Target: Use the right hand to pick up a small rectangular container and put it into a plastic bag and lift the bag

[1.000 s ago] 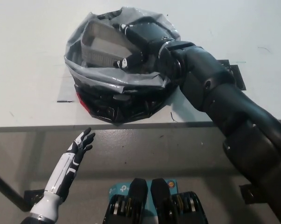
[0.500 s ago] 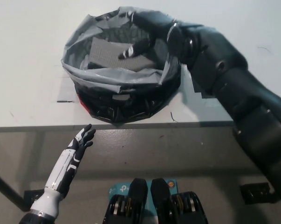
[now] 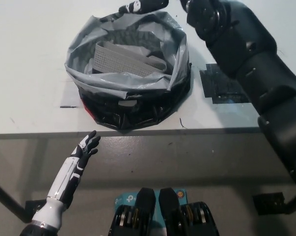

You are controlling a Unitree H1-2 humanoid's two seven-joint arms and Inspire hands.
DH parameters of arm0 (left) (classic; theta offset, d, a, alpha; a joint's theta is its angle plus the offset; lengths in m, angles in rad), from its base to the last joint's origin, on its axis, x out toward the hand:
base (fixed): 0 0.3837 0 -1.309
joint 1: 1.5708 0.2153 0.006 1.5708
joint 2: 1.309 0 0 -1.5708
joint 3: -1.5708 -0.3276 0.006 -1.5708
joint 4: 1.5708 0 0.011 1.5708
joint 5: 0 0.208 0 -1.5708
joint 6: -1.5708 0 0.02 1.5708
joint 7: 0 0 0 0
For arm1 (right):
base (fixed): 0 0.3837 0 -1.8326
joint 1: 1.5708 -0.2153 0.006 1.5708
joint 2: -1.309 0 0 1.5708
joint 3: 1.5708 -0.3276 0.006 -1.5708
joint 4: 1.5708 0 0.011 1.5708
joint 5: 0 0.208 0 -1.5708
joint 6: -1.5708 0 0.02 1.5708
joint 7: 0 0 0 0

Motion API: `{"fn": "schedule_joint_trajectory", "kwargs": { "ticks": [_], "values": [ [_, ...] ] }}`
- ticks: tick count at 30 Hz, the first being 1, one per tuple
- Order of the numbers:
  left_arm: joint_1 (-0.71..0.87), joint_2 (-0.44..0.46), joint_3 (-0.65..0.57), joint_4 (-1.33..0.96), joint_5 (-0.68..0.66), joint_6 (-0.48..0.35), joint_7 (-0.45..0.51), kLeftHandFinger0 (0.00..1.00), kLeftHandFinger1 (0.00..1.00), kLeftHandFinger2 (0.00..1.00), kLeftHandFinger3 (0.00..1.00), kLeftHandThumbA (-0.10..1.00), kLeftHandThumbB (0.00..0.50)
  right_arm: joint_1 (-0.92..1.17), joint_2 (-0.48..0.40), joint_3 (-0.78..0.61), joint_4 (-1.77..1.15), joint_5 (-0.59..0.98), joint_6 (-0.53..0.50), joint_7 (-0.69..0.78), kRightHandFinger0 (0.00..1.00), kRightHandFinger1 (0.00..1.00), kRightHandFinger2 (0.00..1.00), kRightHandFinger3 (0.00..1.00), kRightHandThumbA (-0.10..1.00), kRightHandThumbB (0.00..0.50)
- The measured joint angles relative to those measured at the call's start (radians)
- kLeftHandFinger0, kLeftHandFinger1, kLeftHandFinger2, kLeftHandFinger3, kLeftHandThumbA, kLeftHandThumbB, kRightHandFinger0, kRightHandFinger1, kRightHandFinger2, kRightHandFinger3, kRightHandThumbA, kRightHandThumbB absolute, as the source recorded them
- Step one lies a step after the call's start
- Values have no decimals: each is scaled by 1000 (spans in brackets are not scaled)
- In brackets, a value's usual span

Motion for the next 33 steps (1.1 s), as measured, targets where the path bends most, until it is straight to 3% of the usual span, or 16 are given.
{"fn": "schedule_joint_trajectory", "kwargs": {
  "ticks": [10,24,33],
  "values": [
    [-1,0,0,4,0,-2,0,1000,1000,1000,1000,1000,273,8,-30,22,41,-1,3,-31,1000,1000,1000,1000,929,500],
    [-1,0,0,11,2,-3,0,1000,1000,1000,1000,1000,280,31,-30,52,82,-12,53,0,1000,1000,1000,1000,964,500],
    [-1,0,-1,11,2,-3,0,1000,1000,1000,1000,1000,287,44,-24,52,104,-9,109,57,1000,1000,1000,1000,930,500]
  ]
}}
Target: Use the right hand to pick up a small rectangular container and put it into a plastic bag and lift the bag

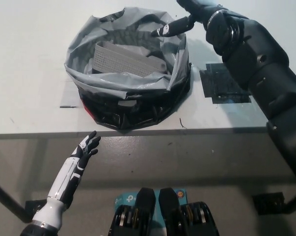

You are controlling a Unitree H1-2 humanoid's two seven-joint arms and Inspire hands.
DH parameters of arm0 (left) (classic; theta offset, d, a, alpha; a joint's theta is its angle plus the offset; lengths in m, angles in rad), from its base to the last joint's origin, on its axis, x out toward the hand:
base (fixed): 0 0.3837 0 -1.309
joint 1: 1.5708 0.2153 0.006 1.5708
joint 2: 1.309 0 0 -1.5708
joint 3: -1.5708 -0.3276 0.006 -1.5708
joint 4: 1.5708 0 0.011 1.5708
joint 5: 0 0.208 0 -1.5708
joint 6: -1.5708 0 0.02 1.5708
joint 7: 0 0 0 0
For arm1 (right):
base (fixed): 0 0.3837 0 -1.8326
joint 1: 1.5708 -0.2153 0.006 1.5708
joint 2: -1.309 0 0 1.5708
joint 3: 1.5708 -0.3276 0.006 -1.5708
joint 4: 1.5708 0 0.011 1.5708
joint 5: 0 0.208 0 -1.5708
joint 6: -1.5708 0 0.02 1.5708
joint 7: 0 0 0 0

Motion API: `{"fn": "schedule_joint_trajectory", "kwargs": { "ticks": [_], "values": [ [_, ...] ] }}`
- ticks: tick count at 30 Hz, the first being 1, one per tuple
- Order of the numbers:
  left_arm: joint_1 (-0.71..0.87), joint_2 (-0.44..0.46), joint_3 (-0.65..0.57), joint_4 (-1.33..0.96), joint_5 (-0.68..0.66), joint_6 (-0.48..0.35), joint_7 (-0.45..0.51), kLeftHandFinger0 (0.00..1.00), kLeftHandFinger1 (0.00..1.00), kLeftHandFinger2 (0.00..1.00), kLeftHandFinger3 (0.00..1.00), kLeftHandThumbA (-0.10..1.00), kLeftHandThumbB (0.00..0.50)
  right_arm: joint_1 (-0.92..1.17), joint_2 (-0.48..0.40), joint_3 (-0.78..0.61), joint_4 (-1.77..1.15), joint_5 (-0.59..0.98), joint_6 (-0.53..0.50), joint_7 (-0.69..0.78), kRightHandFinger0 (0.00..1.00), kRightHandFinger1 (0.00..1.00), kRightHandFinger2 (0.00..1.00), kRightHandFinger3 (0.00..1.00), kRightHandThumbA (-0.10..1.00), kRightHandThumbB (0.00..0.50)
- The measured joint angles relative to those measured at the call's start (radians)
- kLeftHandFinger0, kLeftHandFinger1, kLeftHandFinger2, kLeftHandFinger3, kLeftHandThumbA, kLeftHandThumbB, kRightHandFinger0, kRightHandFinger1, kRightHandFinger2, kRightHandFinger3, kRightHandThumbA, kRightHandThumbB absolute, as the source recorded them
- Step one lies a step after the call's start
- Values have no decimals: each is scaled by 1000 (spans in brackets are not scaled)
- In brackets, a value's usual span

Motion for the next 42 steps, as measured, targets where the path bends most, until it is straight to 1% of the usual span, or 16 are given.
{"fn": "schedule_joint_trajectory", "kwargs": {
  "ticks": [9,24,25,26,27,28,29,30,31,32,33,34,36,37,39,42],
  "values": [
    [0,0,1,0,-1,0,0,1000,1000,1000,1000,1000,289,41,7,-11,16,18,57,29,1000,1000,1000,1000,838,500],
    [-10,0,1,0,-2,0,0,1000,1000,1000,1000,1000,299,75,25,-9,51,26,180,38,1000,1000,1000,1000,808,485],
    [-10,0,1,0,-3,0,0,1000,1000,1000,1000,1000,298,75,28,-11,51,29,193,38,866,1000,1000,1000,733,447],
    [-11,0,1,0,-3,0,0,1000,1000,1000,1000,1000,297,76,29,-11,51,30,197,38,424,527,683,1000,564,361],
    [-11,0,2,1,-3,0,0,1000,1000,1000,1000,1000,297,76,30,-16,51,35,204,38,417,595,763,838,479,339],
    [-12,0,2,1,-3,0,0,1000,1000,1000,1000,1000,297,76,31,-31,51,43,209,37,445,625,724,767,420,334],
    [-12,0,2,1,-3,0,0,1000,1000,1000,1000,1000,297,76,32,-40,51,47,210,35,597,832,915,873,345,307],
    [-12,0,2,1,-3,0,0,1000,1000,1000,1000,1000,299,75,35,-75,51,65,216,25,499,661,737,804,253,305],
    [-13,0,2,1,-3,0,0,1000,1000,1000,1000,1000,299,75,37,-95,51,77,219,18,304,473,560,606,158,283],
    [-14,0,2,1,-3,0,0,1000,1000,1000,1000,1000,299,75,40,-120,51,92,222,6,242,436,517,512,122,273],
    [-15,0,2,2,-3,0,0,1000,1000,1000,1000,1000,300,75,44,-160,51,112,226,-10,48,132,230,465,81,242],
    [-16,0,2,4,-3,0,0,1000,1000,1000,1000,1000,299,74,47,-188,50,127,229,-23,10,26,200,539,201,216],
    [-17,0,2,6,-3,0,0,1000,1000,1000,1000,996,293,70,54,-264,50,165,240,-36,0,71,368,606,-20,217],
    [-17,0,2,6,-3,0,0,1000,1000,1000,1000,994,294,69,55,-278,50,176,243,-37,0,128,547,571,-96,221],
    [-17,0,2,10,-3,0,0,1000,1000,1000,1000,992,294,67,56,-363,50,221,253,-38,0,199,702,647,-100,225],
    [-16,0,2,13,-3,0,0,1000,1000,1000,1000,985,292,67,56,-455,51,269,266,-38,0,189,680,560,-56,210]
  ]
}}
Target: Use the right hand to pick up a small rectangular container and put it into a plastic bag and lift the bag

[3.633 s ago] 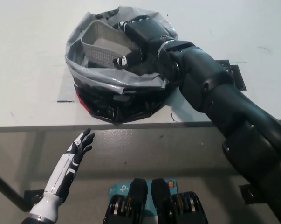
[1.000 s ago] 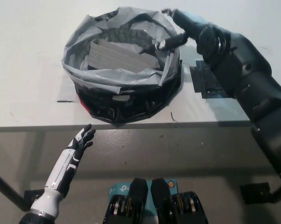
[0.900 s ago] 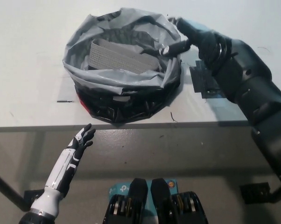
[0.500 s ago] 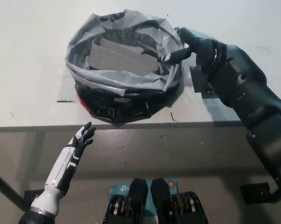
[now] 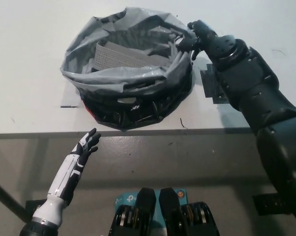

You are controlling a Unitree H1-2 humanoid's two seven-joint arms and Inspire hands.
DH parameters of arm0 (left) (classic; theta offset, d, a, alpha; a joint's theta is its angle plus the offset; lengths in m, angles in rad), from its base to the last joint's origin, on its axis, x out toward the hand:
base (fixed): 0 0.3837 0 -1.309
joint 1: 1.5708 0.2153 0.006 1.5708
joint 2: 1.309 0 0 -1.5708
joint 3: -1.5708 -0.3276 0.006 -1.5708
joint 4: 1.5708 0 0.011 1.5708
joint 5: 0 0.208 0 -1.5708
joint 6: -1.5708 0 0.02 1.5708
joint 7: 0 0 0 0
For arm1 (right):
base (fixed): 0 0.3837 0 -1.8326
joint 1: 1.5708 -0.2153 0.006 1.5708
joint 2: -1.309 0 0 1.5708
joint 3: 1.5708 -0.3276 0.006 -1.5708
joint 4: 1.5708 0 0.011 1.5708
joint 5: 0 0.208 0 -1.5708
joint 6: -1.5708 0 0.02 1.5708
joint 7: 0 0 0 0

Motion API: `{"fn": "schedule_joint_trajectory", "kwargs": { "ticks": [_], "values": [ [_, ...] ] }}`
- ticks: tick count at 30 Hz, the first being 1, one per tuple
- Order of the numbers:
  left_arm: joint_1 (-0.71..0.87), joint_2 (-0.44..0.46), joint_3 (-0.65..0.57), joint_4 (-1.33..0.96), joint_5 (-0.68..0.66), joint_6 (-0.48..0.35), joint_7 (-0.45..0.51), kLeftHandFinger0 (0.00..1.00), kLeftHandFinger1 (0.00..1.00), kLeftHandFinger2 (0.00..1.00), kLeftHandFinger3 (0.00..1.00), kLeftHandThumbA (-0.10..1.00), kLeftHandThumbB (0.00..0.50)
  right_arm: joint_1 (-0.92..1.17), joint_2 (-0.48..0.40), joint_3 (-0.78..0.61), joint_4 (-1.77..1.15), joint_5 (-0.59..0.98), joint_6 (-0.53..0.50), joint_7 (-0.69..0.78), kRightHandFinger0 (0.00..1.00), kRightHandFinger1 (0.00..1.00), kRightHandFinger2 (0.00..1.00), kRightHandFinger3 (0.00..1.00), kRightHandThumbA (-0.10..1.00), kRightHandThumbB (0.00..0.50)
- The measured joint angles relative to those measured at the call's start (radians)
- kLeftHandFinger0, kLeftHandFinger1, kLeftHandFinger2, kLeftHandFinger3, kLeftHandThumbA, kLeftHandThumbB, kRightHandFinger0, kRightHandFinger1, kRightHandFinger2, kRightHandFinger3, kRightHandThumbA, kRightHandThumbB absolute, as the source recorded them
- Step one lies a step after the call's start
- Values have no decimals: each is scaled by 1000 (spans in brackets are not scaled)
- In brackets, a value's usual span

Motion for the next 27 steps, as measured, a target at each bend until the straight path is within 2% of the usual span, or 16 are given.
{"fn": "schedule_joint_trajectory", "kwargs": {
  "ticks": [2,4,6,7,8,9,12,13,14,15,16,17,18,21,24,27],
  "values": [
    [0,0,0,1,0,0,0,1000,1000,1000,1000,982,293,0,0,-55,0,31,8,0,0,173,651,566,-52,192],
    [0,0,0,2,0,0,0,1000,1000,1000,1000,975,280,-3,-1,-141,0,82,26,0,0,173,640,459,-56,205],
    [0,0,0,2,0,0,0,1000,1000,1000,1000,973,280,-6,-1,-202,0,118,41,0,0,168,642,453,-50,190],
    [0,0,0,2,0,0,0,1000,1000,1000,1000,971,280,-6,-1,-202,0,118,41,0,0,129,607,536,-39,170],
    [0,0,0,2,1,0,0,1000,1000,1000,1000,970,280,-8,-1,-230,0,134,49,0,0,120,593,402,-34,180],
    [0,0,0,3,0,0,0,1000,1000,1000,1000,970,280,-14,-1,-278,0,165,63,0,0,101,569,194,-33,191],
    [0,0,0,5,1,0,0,1000,1000,1000,1000,971,279,-25,-1,-370,0,220,87,-1,0,50,533,154,-67,198],
    [0,0,0,5,1,0,0,1000,1000,1000,1000,971,277,-30,-2,-402,0,239,93,-3,0,30,524,201,-90,200],
    [0,0,0,5,1,0,0,1000,1000,1000,1000,961,291,-30,-2,-402,0,239,93,-3,0,20,585,359,-89,164],
    [0,0,0,5,1,0,0,1000,1000,1000,1000,961,291,-41,-2,-460,0,276,107,-6,0,20,585,359,-89,164],
    [0,0,0,5,1,0,0,1000,1000,1000,1000,962,296,-48,-2,-494,0,297,112,-9,0,63,602,547,-100,151],
    [0,0,0,5,1,0,0,1000,1000,1000,1000,976,313,-51,-2,-509,0,306,116,-11,0,109,653,1000,-100,159],
    [0,0,0,5,1,0,0,1000,1000,1000,1000,976,313,-60,-2,-547,0,326,121,-15,0,109,653,1000,-100,159],
    [0,0,0,5,1,0,0,1000,1000,1000,1000,986,297,-90,-2,-616,-1,376,135,-27,0,130,703,1000,-100,110],
    [0,0,0,6,1,0,0,1000,1000,1000,1000,981,291,-125,-2,-663,-5,411,145,-39,0,186,764,1000,-100,98],
    [0,0,0,7,1,0,0,1000,1000,1000,1000,979,295,-155,-2,-690,-8,432,150,-47,0,206,748,1000,-100,110]
  ]
}}
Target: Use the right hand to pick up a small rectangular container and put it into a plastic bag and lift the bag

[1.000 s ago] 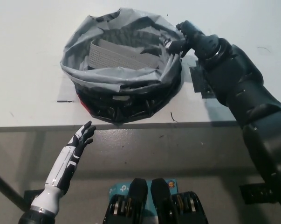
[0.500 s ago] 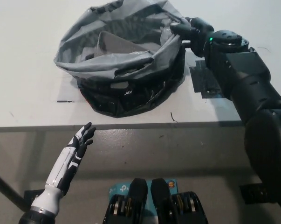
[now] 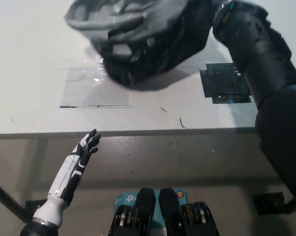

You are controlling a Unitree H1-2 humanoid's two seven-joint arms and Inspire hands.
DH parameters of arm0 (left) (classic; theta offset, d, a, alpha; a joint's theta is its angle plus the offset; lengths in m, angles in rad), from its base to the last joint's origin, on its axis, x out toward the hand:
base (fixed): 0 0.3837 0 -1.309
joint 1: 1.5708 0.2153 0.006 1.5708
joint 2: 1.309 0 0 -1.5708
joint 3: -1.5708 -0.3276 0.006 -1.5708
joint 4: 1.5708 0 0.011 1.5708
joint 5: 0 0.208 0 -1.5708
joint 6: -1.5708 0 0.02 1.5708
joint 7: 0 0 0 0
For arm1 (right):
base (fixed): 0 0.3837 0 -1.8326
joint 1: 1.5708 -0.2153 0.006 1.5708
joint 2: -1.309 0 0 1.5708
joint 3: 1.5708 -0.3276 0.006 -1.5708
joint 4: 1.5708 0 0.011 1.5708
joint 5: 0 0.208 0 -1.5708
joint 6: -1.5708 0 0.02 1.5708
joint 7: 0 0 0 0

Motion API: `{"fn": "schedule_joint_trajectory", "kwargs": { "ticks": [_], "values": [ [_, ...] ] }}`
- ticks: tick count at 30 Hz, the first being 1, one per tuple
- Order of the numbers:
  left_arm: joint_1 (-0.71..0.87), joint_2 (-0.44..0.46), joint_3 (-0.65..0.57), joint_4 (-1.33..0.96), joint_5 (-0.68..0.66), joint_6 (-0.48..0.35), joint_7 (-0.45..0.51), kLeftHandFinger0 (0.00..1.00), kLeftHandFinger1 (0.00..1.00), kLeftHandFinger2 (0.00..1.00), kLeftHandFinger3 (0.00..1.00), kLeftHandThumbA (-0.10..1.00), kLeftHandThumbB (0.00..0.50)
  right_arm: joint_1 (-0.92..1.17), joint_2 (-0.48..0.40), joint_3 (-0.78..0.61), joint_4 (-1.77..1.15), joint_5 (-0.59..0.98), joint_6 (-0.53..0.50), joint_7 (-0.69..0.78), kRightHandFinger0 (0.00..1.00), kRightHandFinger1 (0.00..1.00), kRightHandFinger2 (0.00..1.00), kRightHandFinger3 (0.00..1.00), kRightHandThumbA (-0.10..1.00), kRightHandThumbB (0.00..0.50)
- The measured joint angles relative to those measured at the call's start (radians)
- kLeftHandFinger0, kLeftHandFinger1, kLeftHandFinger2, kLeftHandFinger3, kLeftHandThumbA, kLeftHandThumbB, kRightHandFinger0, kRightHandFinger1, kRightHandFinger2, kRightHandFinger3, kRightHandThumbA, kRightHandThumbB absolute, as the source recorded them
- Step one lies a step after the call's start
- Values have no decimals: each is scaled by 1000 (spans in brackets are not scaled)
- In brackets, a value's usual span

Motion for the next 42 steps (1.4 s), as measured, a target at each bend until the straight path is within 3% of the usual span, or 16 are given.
{"fn": "schedule_joint_trajectory", "kwargs": {
  "ticks": [3,4,5,7,11,14,15,17,18,25,27,31,32,33,34,42],
  "values": [
    [0,0,0,0,0,0,0,1000,1000,1000,1000,984,294,-26,0,-14,-2,14,4,-6,0,197,750,1000,-100,93],
    [0,0,0,1,0,0,0,1000,1000,1000,1000,984,294,-58,0,-27,-5,30,10,-18,0,201,753,920,-100,80],
    [0,0,0,1,0,0,0,1000,1000,1000,1000,985,294,-63,0,-28,-5,33,10,-19,0,211,762,1000,-100,74],
    [0,0,0,2,0,0,0,1000,1000,1000,1000,984,290,-79,0,-34,-4,40,17,-27,0,196,749,967,-100,84],
    [0,0,0,2,0,0,0,1000,1000,1000,1000,976,282,-106,0,-42,-4,47,27,-42,0,137,702,1000,-100,58],
    [0,0,0,3,0,0,0,1000,1000,1000,1000,975,295,-135,0,-45,-5,59,39,-56,0,164,720,1000,-100,42],
    [0,0,0,3,0,0,0,1000,1000,1000,1000,973,296,-141,0,-45,-6,61,42,-59,0,182,730,844,-100,33],
    [0,0,0,3,0,0,0,1000,1000,1000,1000,966,291,-156,0,-46,-10,70,49,-67,0,215,703,854,-100,42],
    [0,0,0,3,0,0,0,1000,1000,1000,1000,964,290,-162,0,-46,-11,73,51,-69,0,224,701,1000,-100,53],
    [-2,0,0,3,1,0,0,1000,1000,1000,1000,950,282,-208,0,-47,-27,105,66,-85,0,232,732,1000,-100,54],
    [-6,0,0,3,1,0,0,1000,1000,1000,1000,950,287,-229,1,-52,-44,122,69,-92,0,216,687,991,-100,41],
    [-23,1,-1,1,4,0,0,1000,1000,1000,1000,950,292,-262,25,-60,-129,179,73,-100,0,263,732,1000,-100,62],
    [-25,1,-1,1,4,0,0,1000,1000,1000,1000,943,295,-263,31,-59,-140,185,73,-101,0,220,690,822,-100,68],
    [-25,1,-1,1,4,0,0,1000,1000,1000,1000,943,296,-263,34,-59,-145,189,74,-101,0,210,680,769,-100,68],
    [-29,1,-3,-1,6,0,0,1000,1000,1000,1000,943,295,-258,63,-59,-184,209,76,-107,0,202,668,1000,-100,65],
    [-29,2,-8,-1,11,0,0,1000,1000,1000,1000,953,307,-129,167,-38,-224,251,78,-112,0,57,618,1000,-100,105]
  ]
}}
